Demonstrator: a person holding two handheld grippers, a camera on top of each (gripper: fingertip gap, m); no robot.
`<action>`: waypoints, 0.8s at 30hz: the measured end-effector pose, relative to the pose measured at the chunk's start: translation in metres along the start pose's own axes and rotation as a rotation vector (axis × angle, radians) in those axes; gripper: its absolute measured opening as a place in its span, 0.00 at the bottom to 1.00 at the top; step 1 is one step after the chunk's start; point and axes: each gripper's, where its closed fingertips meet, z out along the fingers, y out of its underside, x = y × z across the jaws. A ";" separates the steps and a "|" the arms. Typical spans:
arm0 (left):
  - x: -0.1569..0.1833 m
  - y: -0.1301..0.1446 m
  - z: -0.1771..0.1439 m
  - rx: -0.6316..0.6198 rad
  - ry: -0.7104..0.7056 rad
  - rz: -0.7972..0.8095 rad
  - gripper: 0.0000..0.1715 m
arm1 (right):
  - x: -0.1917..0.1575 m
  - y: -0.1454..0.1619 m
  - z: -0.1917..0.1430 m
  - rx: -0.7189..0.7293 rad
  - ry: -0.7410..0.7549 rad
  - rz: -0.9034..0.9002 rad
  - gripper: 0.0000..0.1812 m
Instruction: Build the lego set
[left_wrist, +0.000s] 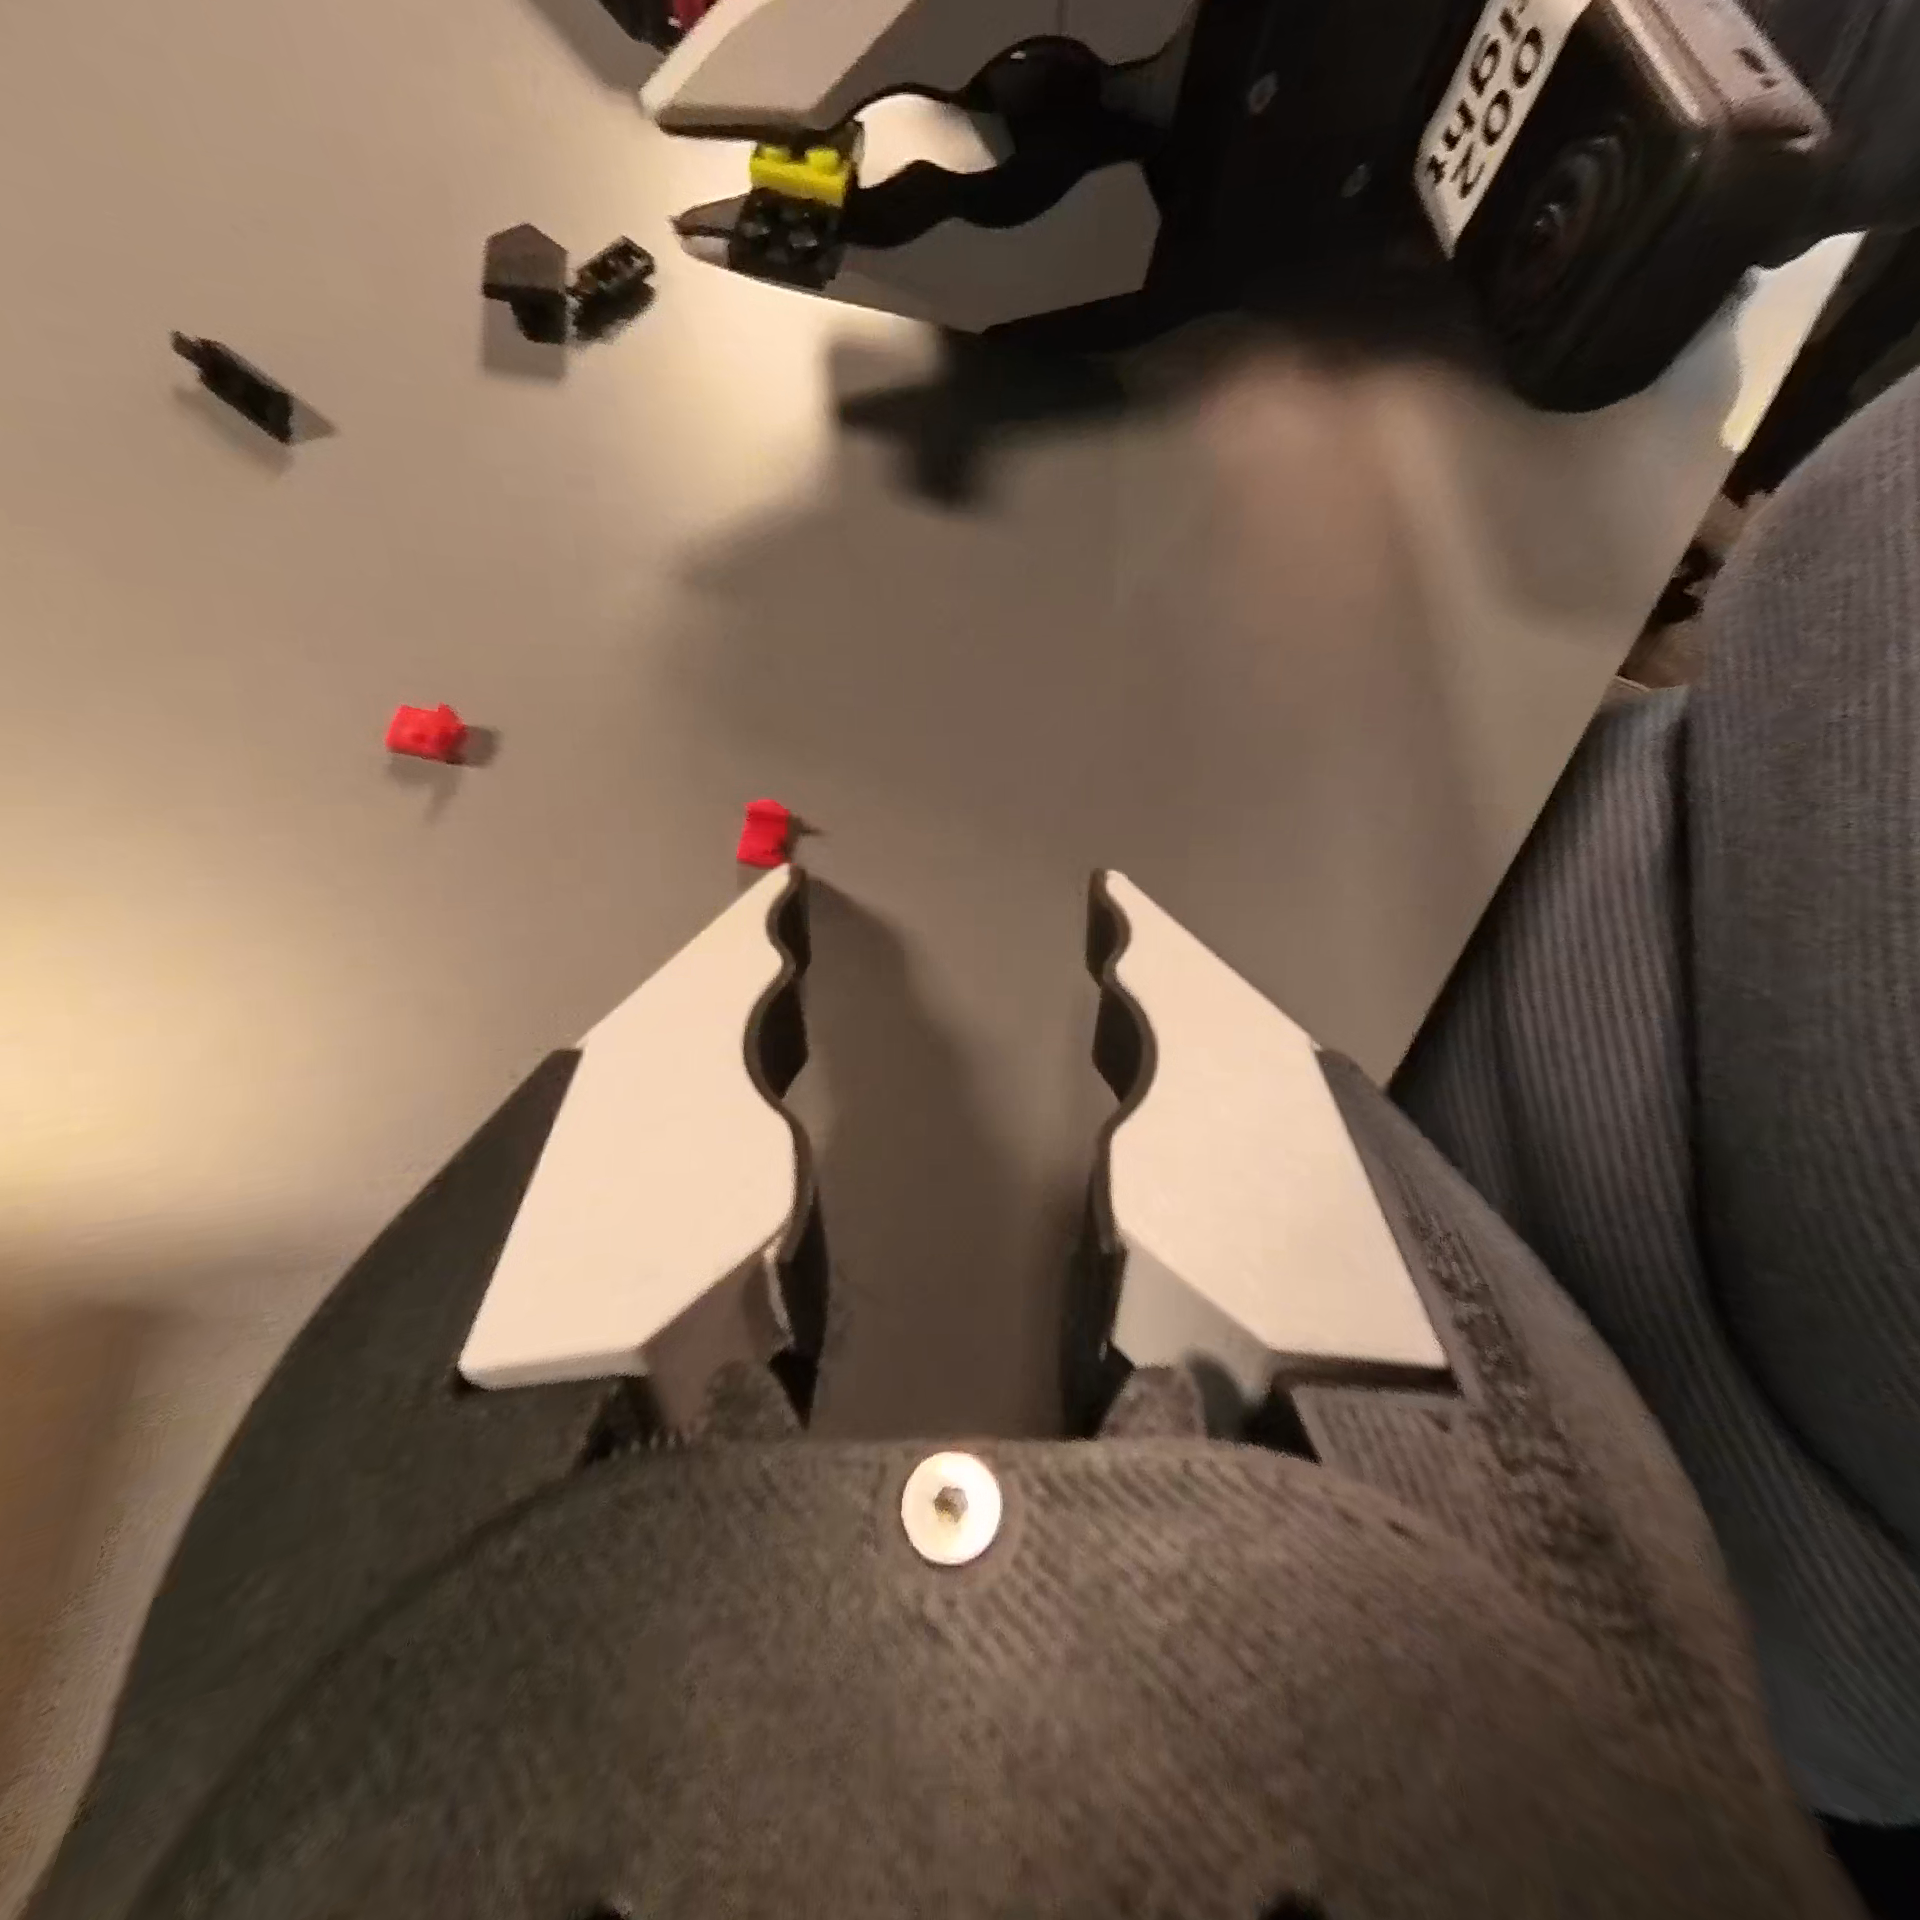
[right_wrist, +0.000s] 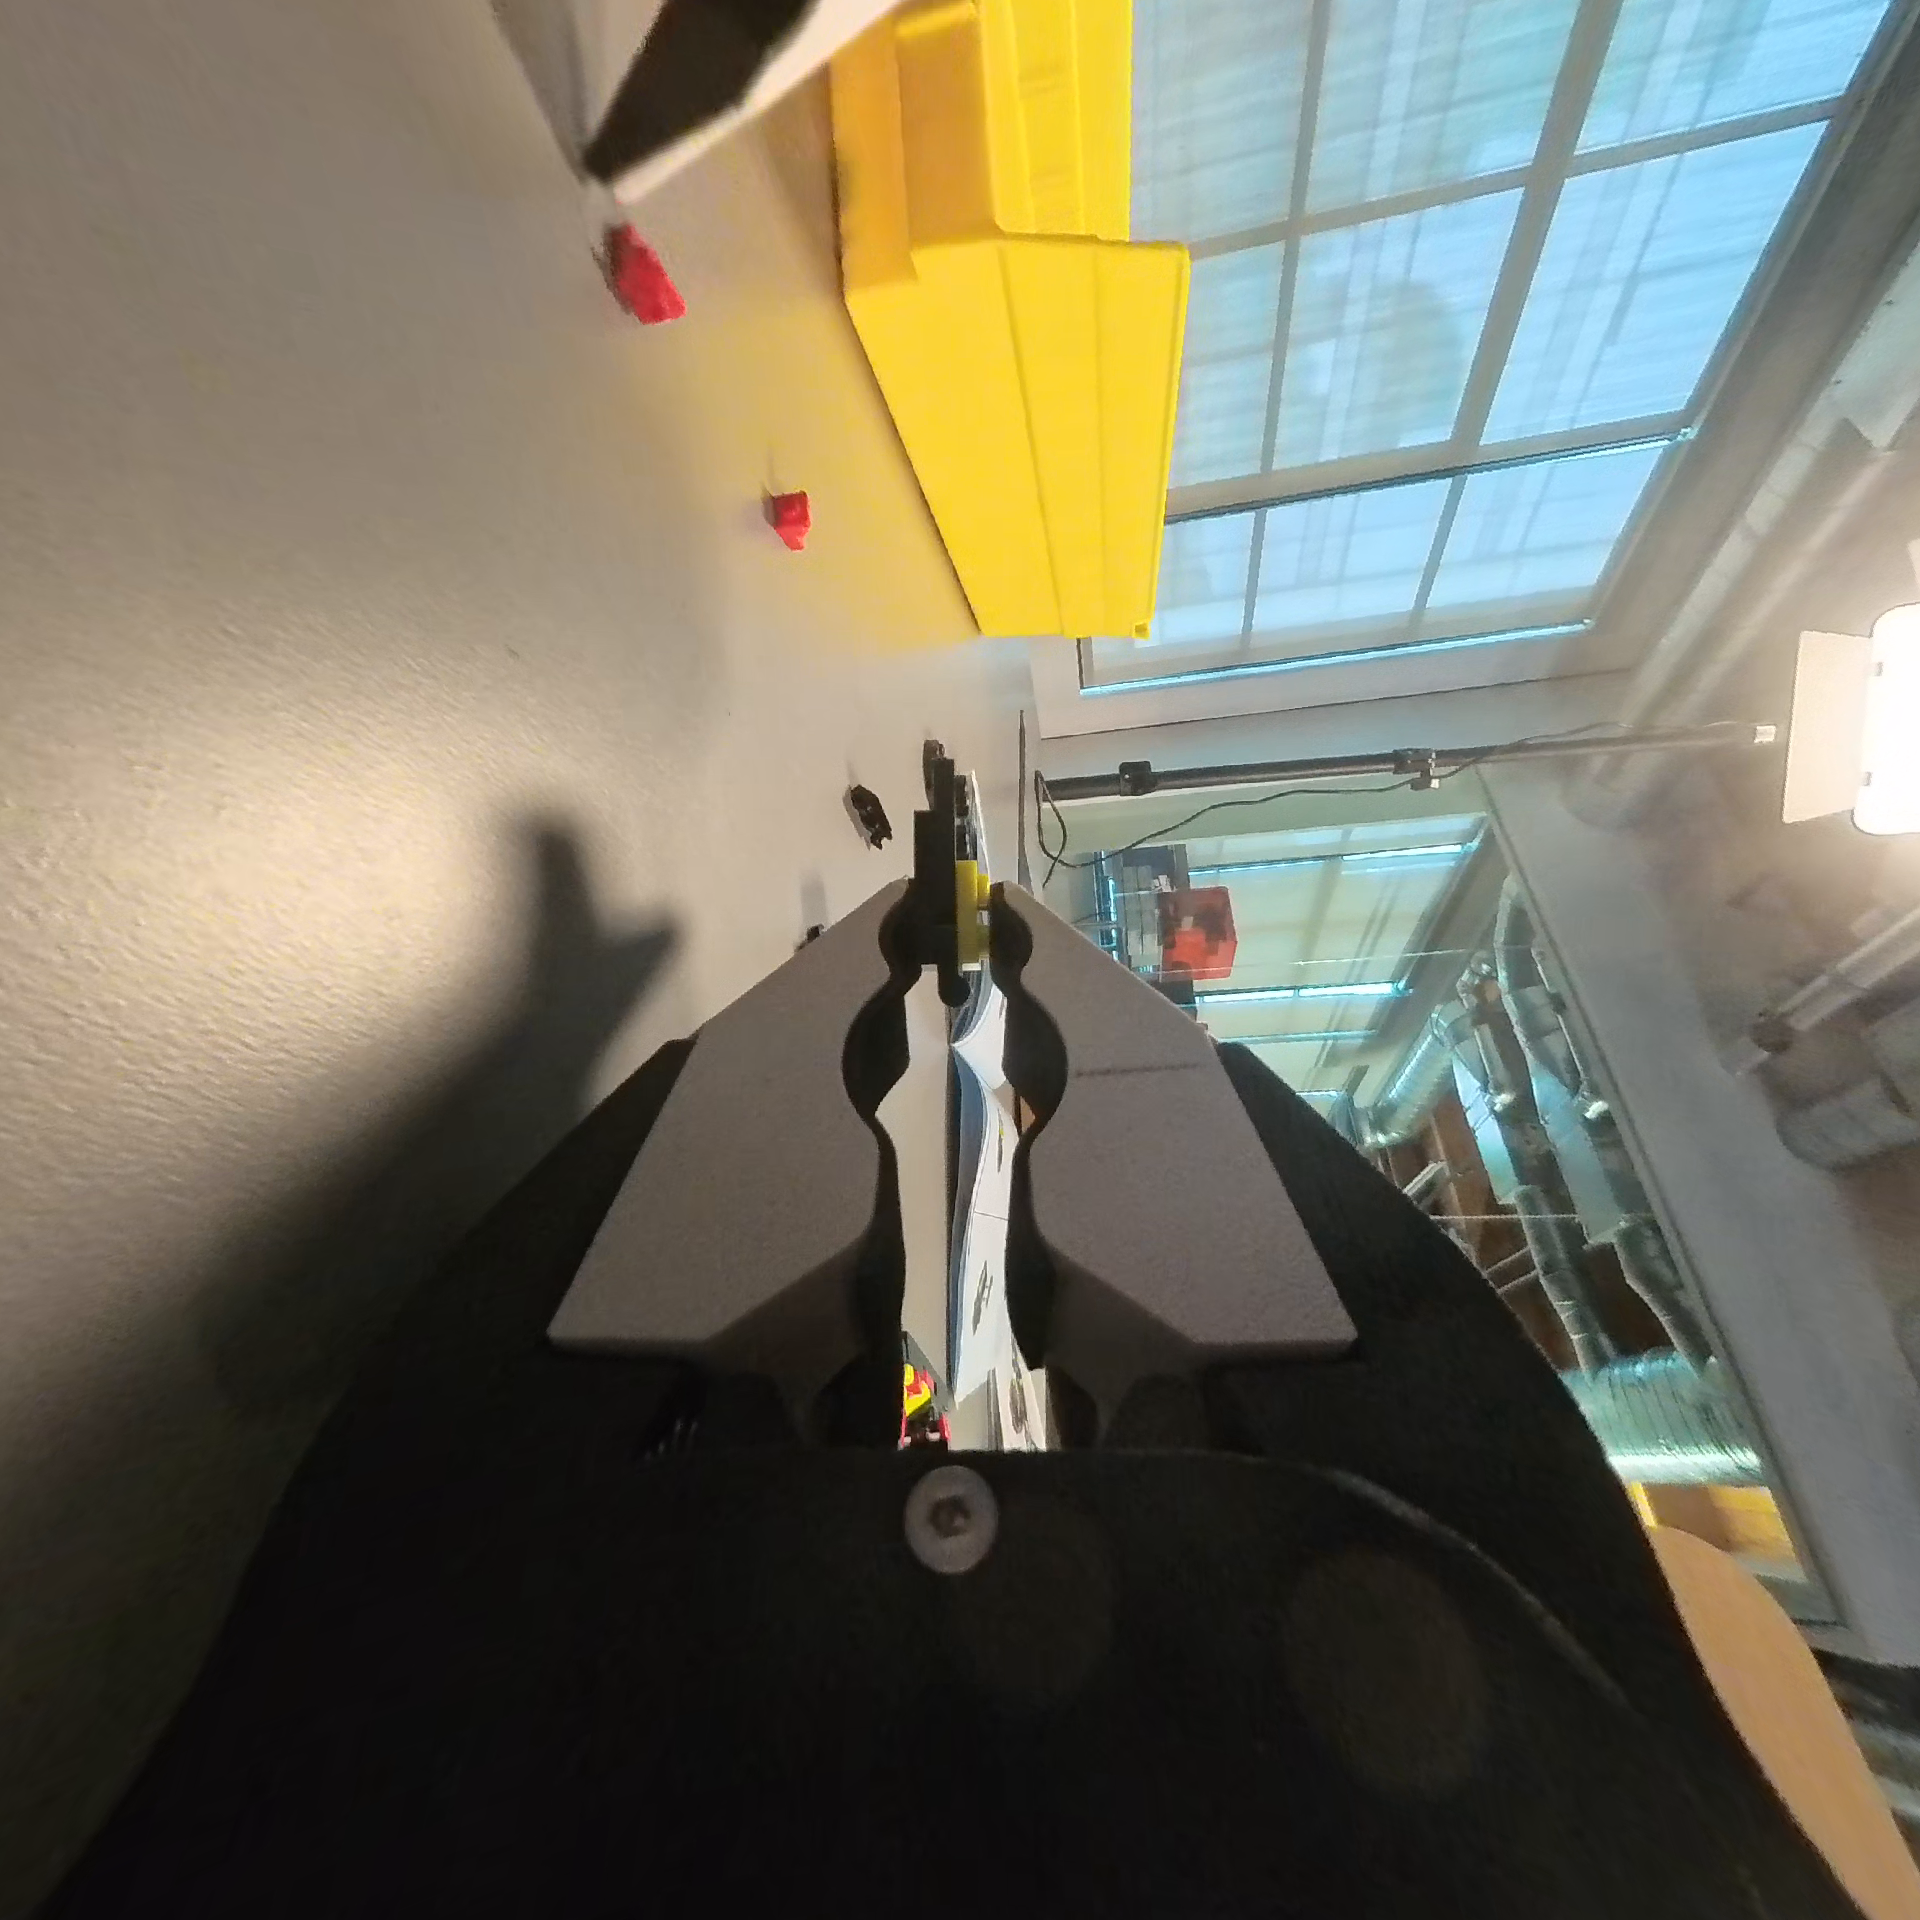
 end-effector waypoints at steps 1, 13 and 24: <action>0.005 0.001 0.000 -0.004 0.022 -0.004 0.30 | 0.000 0.000 0.000 0.001 0.000 -0.001 0.05; -0.024 -0.010 -0.006 0.003 -0.030 -0.027 0.25 | 0.000 -0.002 0.000 0.004 -0.002 -0.006 0.05; 0.007 -0.021 -0.006 0.050 0.121 0.010 0.25 | 0.000 -0.003 0.001 0.009 -0.005 -0.003 0.05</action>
